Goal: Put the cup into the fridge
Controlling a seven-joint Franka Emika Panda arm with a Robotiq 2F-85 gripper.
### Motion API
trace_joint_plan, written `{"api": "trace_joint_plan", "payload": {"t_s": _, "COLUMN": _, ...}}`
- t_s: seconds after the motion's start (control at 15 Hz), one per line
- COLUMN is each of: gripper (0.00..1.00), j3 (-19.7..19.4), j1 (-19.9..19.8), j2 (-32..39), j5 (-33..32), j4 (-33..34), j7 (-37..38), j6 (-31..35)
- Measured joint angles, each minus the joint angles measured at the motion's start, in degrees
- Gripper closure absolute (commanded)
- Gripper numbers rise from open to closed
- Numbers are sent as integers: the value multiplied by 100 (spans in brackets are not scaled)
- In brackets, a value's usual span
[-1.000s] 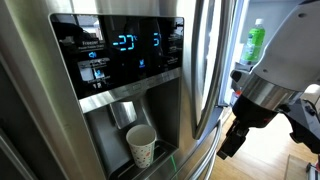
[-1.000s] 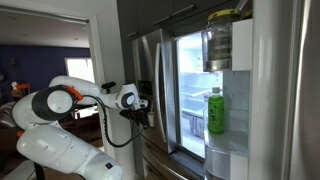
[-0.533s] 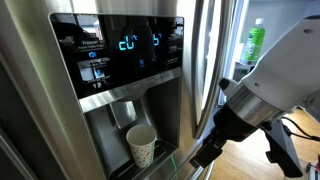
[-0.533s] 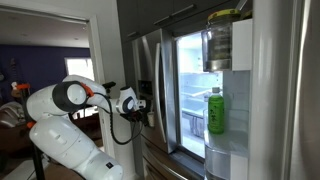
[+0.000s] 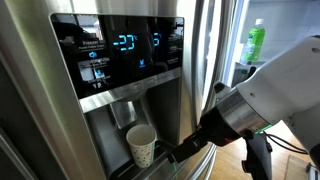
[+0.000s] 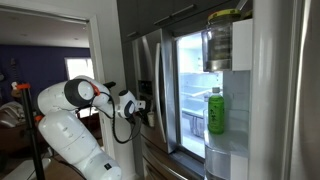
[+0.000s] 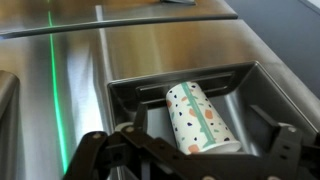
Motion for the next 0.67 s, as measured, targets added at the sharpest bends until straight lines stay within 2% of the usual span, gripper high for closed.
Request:
{"api": "trace_joint_plan", "payload": {"t_s": 0.33, "gripper": 0, "j3": 613, "j1": -742, "j2": 2, "j5": -116, "j4": -14, "j7": 804, "j6": 531}}
{"api": "trace_joint_plan", "payload": {"t_s": 0.67, "gripper": 0, "j3": 1201, "j1": -1383, "j2": 0, "j5": -117, "j4": 17, "j7": 1359, "j6": 777}}
